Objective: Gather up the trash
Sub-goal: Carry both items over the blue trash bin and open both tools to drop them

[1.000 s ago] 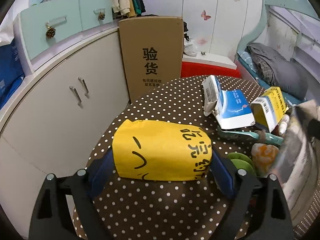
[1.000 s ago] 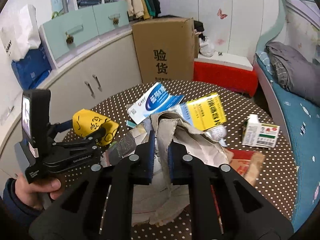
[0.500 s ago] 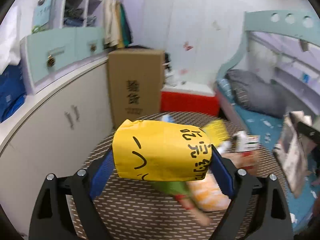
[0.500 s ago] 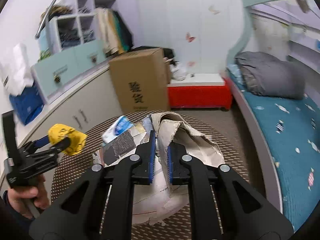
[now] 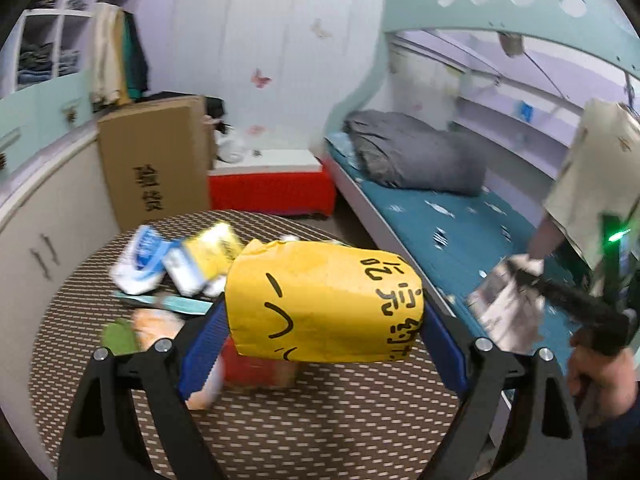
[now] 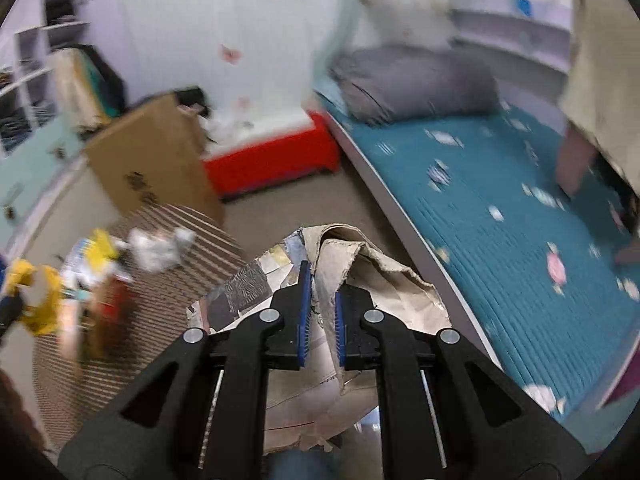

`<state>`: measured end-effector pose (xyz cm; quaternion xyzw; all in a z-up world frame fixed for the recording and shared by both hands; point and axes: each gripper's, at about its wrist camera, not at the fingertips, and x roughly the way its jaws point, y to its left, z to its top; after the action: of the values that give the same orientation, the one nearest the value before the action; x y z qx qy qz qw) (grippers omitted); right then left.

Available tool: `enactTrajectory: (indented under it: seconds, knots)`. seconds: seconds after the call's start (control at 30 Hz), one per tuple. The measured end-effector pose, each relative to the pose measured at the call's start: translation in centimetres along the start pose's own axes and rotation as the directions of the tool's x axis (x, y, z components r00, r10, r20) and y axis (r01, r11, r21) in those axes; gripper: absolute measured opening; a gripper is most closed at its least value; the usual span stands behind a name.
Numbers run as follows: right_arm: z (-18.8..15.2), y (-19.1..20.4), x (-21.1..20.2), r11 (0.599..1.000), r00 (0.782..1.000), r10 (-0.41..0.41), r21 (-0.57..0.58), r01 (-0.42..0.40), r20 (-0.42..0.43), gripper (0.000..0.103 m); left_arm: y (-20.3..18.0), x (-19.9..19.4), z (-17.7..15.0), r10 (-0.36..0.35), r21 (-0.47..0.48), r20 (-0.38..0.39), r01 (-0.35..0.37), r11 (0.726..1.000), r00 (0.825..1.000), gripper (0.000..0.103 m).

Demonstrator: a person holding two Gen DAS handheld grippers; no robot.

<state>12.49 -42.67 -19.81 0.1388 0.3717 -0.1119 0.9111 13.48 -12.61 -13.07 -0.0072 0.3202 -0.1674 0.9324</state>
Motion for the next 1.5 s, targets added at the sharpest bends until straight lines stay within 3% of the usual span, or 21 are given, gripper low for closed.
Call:
enactTrajectory:
  seconds: [0.2,0.4,0.47,0.5,0.57,0.67,0.73,0.93,1.1,1.2,1.33,1.5]
  knots:
    - [-4.5,-4.7,9.5,0.996,0.978,-0.052,0.063,0.066,-0.203,0.011,-3.7,2.7,-1.1,-0.038,0.058,-0.051,0.041,0.997,0.998,0.087]
    - [-8.5,-6.9,17.8,0.991,0.924,-0.045,0.102,0.090,-0.379,0.015,-6.7,5.0,-0.8,-0.055,0.094,-0.084,0.063,0.994,0.995,0.087]
    - [-9.4,-7.8,19.4,0.986,0.914,-0.023,0.143,0.088,-0.405,0.038,-7.8,5.8,-0.7,-0.061,0.110,-0.094,0.072,0.991,0.994,0.087]
    - [-9.7,-8.2,20.0,0.983,0.910,-0.014,0.162,0.089,-0.414,0.064,-8.1,6.0,-0.6,-0.066,0.116,-0.097,0.077,0.990,0.993,0.087]
    - [-10.3,-9.0,20.3,0.976,0.909,0.018,0.205,0.074,-0.417,0.065,-9.1,6.7,-0.5,-0.077,0.133,-0.105,0.091,0.987,0.991,0.087]
    - [-9.6,-9.9,19.1,0.967,0.923,0.032,0.245,0.068,-0.384,0.068,-10.5,7.5,-0.4,-0.094,0.154,-0.119,0.112,0.982,0.988,0.087]
    - [-8.7,-10.7,17.4,0.957,0.943,0.037,0.284,0.062,-0.331,0.075,-11.9,8.4,-0.4,-0.112,0.171,-0.133,0.135,0.976,0.985,0.087]
    - [-5.8,-13.1,9.4,0.934,0.992,0.007,0.354,0.039,-0.127,0.081,-16.7,11.4,-0.5,-0.178,0.223,-0.196,0.220,0.950,0.964,0.087]
    - [-3.5,-14.7,4.5,0.922,1.000,-0.019,0.386,0.023,-0.013,0.083,-21.0,15.2,-1.4,-0.200,0.272,-0.289,0.280,0.921,0.936,0.088]
    - [-2.6,-15.2,2.1,0.920,0.999,-0.027,0.391,0.009,0.039,0.083,-22.7,17.9,-2.3,-0.162,0.297,-0.352,0.274,0.915,0.922,0.089]
    - [-2.0,-15.5,0.4,0.922,0.996,-0.037,0.387,0.005,0.076,0.084,-23.6,20.9,-3.3,-0.104,0.311,-0.444,0.262,0.913,0.890,0.091]
    - [-1.8,-15.3,-0.3,0.927,0.995,-0.048,0.375,0.013,0.085,0.089,-23.4,21.3,-3.6,-0.095,0.293,-0.461,0.253,0.922,0.882,0.092]
